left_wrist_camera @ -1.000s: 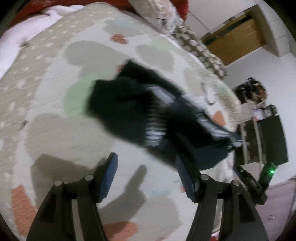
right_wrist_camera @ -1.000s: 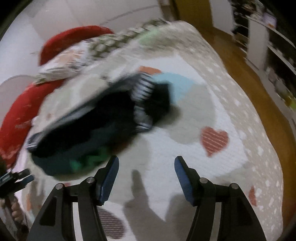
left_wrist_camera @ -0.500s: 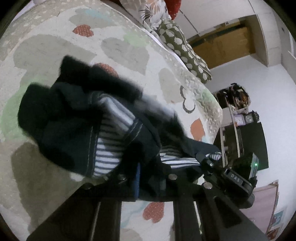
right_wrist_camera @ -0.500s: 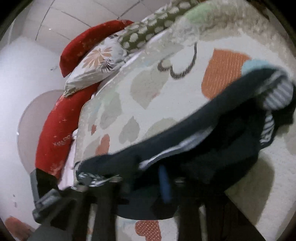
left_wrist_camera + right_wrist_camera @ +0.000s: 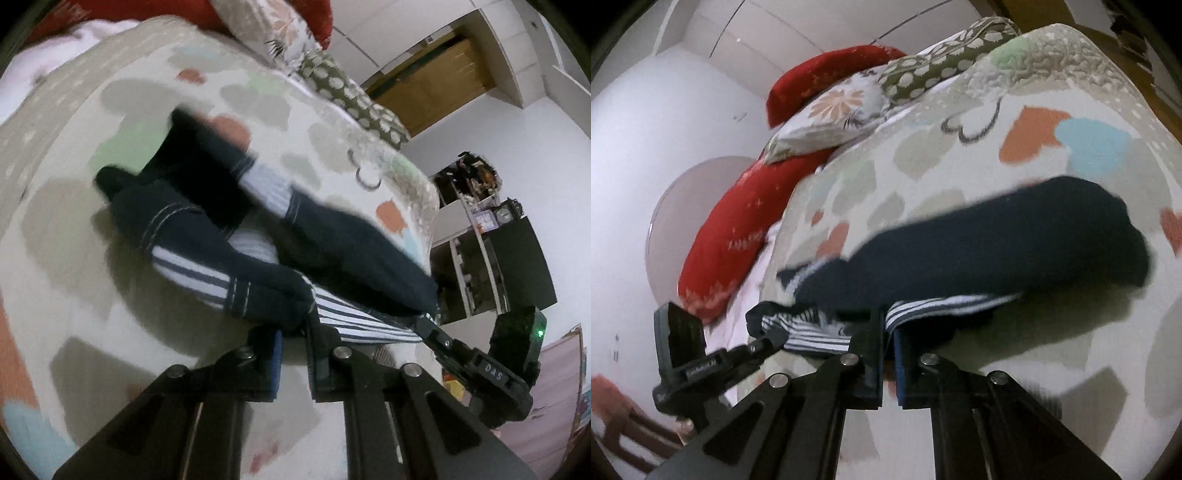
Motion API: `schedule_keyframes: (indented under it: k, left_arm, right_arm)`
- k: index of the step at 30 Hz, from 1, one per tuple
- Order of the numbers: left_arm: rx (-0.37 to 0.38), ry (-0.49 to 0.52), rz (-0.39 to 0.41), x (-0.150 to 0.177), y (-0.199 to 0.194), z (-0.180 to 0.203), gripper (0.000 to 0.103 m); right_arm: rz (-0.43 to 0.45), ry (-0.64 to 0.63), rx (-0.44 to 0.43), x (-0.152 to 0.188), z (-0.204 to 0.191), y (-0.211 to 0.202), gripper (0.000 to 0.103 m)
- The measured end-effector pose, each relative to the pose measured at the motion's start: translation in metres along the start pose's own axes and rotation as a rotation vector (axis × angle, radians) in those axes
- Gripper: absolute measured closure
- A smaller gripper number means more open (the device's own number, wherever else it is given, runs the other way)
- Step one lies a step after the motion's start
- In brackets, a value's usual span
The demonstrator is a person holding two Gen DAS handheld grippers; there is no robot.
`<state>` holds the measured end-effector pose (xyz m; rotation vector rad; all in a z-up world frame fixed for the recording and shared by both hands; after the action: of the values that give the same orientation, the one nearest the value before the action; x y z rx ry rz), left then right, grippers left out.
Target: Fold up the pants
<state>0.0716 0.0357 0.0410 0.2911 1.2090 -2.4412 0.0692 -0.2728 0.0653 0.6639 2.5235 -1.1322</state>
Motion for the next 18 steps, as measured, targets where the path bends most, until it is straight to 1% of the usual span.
schedule_keyframes:
  k: [1,4,5,7,9,11,13,15,16,17,18]
  left_arm:
    - [-0.006,-0.007,-0.005,0.011,-0.002,-0.004,0.093]
    - [-0.017,-0.042,-0.026,0.046,-0.005,-0.018,0.093]
    - [-0.023,-0.049,-0.031,0.053,-0.005,-0.021,0.093]
    - [-0.08,-0.044,-0.04,0.072,-0.003,-0.03,0.093]
    - [-0.113,-0.032,-0.039,0.082,-0.006,-0.037,0.093]
    - [-0.114,-0.023,-0.03,0.087,-0.015,-0.039,0.093]
    - [-0.138,0.018,0.008,0.088,-0.03,-0.035,0.092]
    - [-0.147,0.063,0.059,0.088,-0.047,-0.027,0.092]
    - [-0.145,0.08,0.074,0.084,-0.052,-0.021,0.09]
    - [-0.144,0.098,0.095,0.081,-0.056,-0.013,0.081]
    - [-0.143,0.11,0.11,0.08,-0.06,-0.009,0.068]
  right_arm:
    - [-0.012,-0.014,0.009,0.017,0.0,-0.004,0.098]
    - [-0.039,-0.029,0.023,0.051,0.004,-0.01,0.098]
    - [-0.05,-0.03,0.026,0.064,0.007,-0.013,0.098]
    - [-0.067,-0.027,0.047,0.088,0.015,-0.017,0.098]
    - [-0.082,-0.02,0.072,0.101,0.025,-0.018,0.097]
    - [-0.08,0.017,0.13,0.11,0.042,-0.025,0.097]
    - [-0.062,0.061,0.121,0.112,0.056,-0.041,0.097]
    - [-0.018,0.053,0.126,0.107,0.055,-0.06,0.095]
    - [-0.002,0.036,0.126,0.104,0.051,-0.066,0.087]
    - [0.016,0.004,0.121,0.099,0.043,-0.072,0.078]
    - [0.031,-0.028,0.118,0.093,0.034,-0.075,0.054]
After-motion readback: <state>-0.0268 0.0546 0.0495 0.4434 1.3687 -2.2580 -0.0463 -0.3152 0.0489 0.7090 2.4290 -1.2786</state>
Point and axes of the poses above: each gripper's, at about its wrist camera, not at the fingertips, and y roughly the way its jaws point, z to its right, x to its underside, the point moved 1 cm from there along y, roughly the way its jaws point, and after that the axes turned 1 degree about -x, right-handed, at the moved point
